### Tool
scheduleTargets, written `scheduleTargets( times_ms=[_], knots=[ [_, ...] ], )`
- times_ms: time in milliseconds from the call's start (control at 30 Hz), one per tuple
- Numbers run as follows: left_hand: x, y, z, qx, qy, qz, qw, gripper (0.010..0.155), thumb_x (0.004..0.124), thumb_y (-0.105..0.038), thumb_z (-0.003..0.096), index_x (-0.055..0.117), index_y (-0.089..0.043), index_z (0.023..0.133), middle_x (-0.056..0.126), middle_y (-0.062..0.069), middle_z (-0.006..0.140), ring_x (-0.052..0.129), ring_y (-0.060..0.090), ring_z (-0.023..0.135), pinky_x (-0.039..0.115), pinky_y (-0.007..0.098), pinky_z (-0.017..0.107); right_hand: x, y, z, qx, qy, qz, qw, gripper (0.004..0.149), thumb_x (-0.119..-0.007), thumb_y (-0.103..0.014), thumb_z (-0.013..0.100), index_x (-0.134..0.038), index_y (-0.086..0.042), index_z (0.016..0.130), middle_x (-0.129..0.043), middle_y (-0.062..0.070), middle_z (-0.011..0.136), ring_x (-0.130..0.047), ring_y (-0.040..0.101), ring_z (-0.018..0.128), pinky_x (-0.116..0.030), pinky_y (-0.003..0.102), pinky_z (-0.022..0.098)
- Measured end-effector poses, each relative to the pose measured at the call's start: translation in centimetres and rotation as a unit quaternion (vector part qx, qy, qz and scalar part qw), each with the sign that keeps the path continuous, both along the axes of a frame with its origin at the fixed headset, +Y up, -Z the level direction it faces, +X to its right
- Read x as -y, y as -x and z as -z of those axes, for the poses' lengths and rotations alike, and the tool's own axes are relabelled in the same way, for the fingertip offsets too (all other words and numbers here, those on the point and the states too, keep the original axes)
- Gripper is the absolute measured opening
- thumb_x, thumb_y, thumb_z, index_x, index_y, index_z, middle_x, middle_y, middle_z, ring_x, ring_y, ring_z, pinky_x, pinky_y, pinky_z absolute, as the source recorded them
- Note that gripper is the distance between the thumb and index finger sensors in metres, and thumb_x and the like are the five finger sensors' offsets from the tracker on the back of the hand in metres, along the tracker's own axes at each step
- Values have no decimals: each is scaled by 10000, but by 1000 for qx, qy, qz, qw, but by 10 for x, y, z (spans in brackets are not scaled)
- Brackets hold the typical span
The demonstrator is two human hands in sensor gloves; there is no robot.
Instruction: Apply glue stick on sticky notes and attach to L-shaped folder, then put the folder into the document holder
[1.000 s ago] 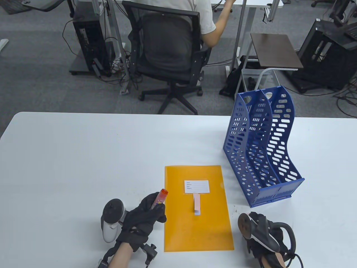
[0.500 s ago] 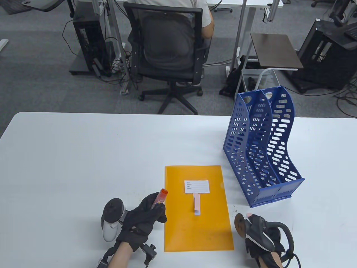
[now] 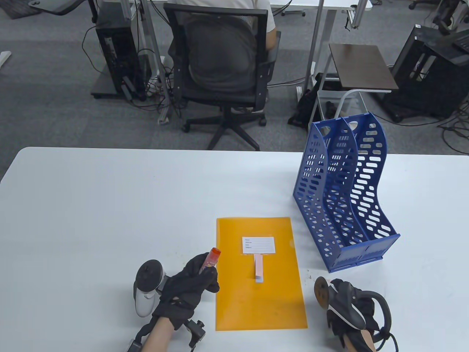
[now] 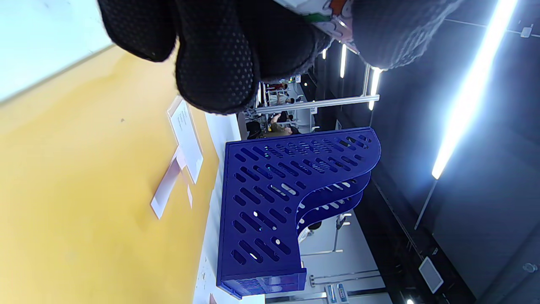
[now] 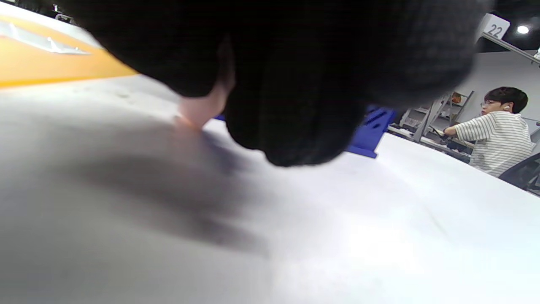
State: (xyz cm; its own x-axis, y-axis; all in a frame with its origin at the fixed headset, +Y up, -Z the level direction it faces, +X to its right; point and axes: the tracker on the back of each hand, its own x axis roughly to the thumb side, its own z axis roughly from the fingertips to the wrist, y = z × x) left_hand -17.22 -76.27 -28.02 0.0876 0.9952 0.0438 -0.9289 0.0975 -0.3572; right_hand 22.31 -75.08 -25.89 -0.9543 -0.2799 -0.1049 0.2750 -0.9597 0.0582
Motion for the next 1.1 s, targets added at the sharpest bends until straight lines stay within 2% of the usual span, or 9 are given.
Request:
scheduleTargets(
  times_ms=[267,500,633,733,933,1033,1100],
  knots=[
    [0,0,0,3,4,-1,1000,606,759,-513,527,595,-233,1038,870,53,795,957,286,656,686,606,644,-7,-11,-2,15,-40,11,999,436,-867,-443,462,-895,-115,748,-999,91,573,-1044,209,294,-889,384,212],
    [-1,0,1,2,0,3,1000,592,776,-519,521,616,-271,1034,872,61,806,957,287,660,686,608,644,-12,-15,-2,4,-78,39,996,403,-880,-425,453,-917,-128,722,-1006,82,534,-1032,197,253,-880,377,186],
    [-2,2,0,-15,-6,17,1000,595,768,-531,519,595,-314,1045,801,63,883,919,285,710,655,614,665,-25,-6,-1,-12,-98,56,994,388,-898,-428,444,-942,-141,703,-1014,73,499,-1028,195,226,-876,374,168],
    [-1,2,0,-18,2,15,1000,603,730,-512,540,548,-281,1066,735,72,925,890,280,728,635,616,674,-35,11,0,-38,-101,97,989,386,-897,-423,449,-946,-135,701,-1014,67,477,-1022,185,205,-873,366,153],
    [1,3,0,-19,16,22,999,639,640,-431,566,404,-205,1116,606,120,997,817,298,792,578,637,694,-41,86,3,-145,-27,163,975,390,-830,-376,480,-905,-130,772,-993,88,554,-1017,188,251,-872,363,181],
    [2,5,1,-23,16,30,999,637,656,-421,563,413,-212,1114,635,83,1000,835,291,774,590,632,691,-36,128,-1,-223,29,180,958,384,-819,-372,478,-897,-173,798,-984,89,603,-1016,185,277,-874,361,205],
    [2,6,1,-28,13,33,999,633,665,-427,563,377,-301,1113,716,73,962,881,288,722,624,619,679,-30,151,-4,-273,76,200,938,379,-844,-390,462,-927,-211,786,-977,88,636,-1017,189,297,-876,366,219]
  ],
)
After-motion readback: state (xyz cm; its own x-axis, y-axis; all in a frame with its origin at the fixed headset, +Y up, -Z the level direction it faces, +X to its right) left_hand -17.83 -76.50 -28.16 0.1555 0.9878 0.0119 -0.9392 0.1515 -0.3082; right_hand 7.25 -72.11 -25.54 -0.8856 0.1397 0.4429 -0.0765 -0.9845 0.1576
